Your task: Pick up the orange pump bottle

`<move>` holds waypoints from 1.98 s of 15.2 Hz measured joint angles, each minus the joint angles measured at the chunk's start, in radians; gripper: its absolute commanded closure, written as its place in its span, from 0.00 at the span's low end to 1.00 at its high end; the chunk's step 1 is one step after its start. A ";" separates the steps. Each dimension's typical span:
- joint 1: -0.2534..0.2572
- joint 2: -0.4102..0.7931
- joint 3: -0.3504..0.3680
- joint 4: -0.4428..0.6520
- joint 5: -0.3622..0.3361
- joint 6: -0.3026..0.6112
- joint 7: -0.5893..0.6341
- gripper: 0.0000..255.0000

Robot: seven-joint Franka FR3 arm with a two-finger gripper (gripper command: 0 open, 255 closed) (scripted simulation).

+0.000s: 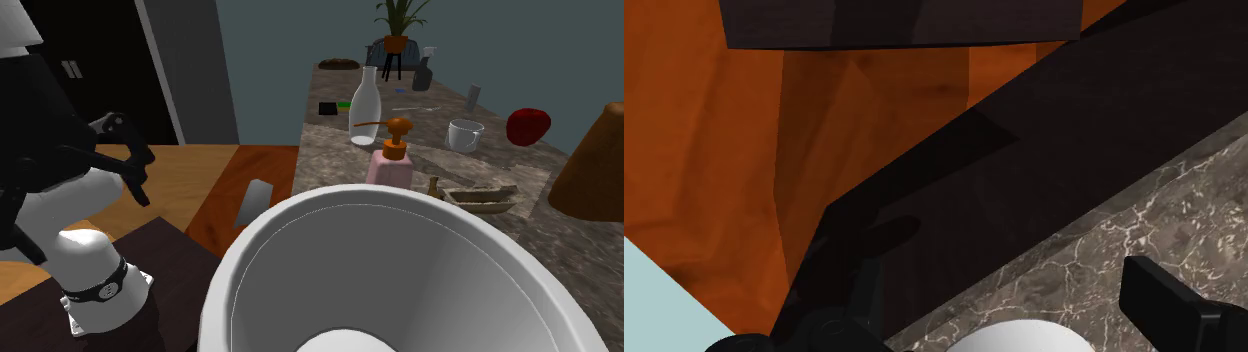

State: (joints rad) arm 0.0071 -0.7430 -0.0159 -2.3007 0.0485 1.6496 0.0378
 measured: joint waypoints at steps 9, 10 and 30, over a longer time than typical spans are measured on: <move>0.040 0.112 0.142 0.088 0.071 0.039 0.167 0.00; 0.046 0.125 0.164 0.097 0.080 0.045 0.194 0.00; 0.121 0.729 0.545 0.695 -0.055 0.064 0.729 0.00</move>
State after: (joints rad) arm 0.1285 -0.0138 0.5291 -1.6057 -0.0061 1.7134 0.7666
